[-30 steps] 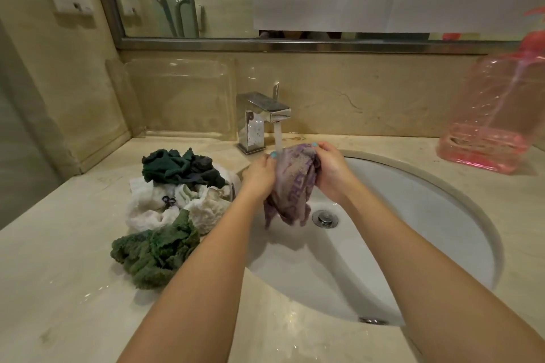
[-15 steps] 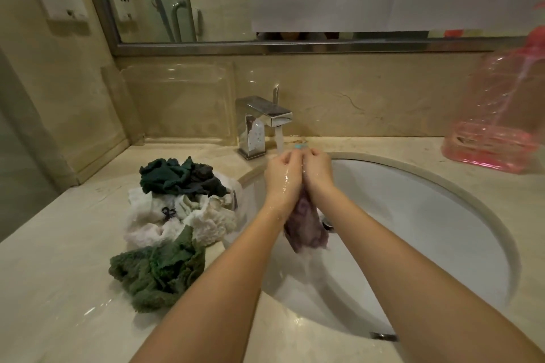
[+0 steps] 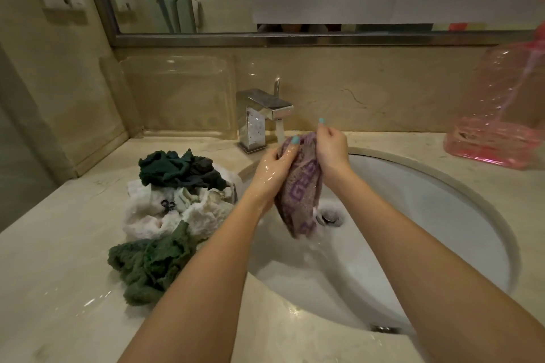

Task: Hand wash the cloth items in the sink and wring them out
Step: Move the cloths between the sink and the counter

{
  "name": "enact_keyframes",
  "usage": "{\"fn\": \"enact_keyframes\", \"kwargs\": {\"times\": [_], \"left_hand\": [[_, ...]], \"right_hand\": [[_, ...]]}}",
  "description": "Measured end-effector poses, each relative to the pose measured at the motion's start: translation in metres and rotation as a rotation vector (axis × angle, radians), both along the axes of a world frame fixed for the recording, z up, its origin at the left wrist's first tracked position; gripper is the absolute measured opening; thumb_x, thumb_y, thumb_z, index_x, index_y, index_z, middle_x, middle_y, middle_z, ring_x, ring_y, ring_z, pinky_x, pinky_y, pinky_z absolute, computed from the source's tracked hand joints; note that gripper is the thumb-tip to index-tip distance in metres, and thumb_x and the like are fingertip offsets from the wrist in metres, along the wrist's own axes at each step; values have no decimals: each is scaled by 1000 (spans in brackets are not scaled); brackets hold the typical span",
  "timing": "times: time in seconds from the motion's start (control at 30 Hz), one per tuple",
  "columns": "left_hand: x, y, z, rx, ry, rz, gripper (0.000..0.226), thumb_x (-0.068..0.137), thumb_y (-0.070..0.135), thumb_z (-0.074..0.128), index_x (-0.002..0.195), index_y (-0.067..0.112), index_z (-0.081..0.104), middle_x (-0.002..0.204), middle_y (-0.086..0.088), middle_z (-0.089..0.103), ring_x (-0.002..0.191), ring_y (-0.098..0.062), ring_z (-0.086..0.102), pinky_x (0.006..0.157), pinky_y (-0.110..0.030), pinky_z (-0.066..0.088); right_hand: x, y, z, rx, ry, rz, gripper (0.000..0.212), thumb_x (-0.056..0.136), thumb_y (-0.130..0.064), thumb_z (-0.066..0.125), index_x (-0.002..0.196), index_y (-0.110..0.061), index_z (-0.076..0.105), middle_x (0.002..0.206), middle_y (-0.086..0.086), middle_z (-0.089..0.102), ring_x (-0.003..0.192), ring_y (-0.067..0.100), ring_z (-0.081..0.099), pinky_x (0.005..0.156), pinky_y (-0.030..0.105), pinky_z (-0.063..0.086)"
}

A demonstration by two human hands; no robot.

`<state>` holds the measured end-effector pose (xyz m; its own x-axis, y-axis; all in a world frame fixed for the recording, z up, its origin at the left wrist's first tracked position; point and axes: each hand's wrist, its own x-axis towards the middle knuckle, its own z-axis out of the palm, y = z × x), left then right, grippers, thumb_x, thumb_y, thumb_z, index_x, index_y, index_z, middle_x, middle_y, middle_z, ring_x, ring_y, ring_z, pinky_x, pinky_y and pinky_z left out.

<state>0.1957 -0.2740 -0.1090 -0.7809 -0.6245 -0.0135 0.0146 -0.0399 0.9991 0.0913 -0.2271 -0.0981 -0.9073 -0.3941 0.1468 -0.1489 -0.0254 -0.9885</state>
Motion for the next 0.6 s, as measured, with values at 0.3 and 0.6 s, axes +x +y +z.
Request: {"fn": "enact_keyframes", "kwargs": {"times": [0.3,0.6], "left_hand": [[16,-19,-7,-67,-217,-26,39,93,43,61,123,18,57,98,1,71,85,-15,67,66,-32,49],[-8,-21,-8,397,386,211,14,105,23,43,109,19,56,115,-11,66,105,-24,64,88,-37,54]], "right_hand": [[-14,8,1,-114,-147,-46,35,103,-35,40,75,-15,48,77,6,48,78,22,49,69,35,40],[12,21,-30,297,-509,517,63,93,-70,30,114,-19,61,111,11,66,98,27,61,79,42,49]]}}
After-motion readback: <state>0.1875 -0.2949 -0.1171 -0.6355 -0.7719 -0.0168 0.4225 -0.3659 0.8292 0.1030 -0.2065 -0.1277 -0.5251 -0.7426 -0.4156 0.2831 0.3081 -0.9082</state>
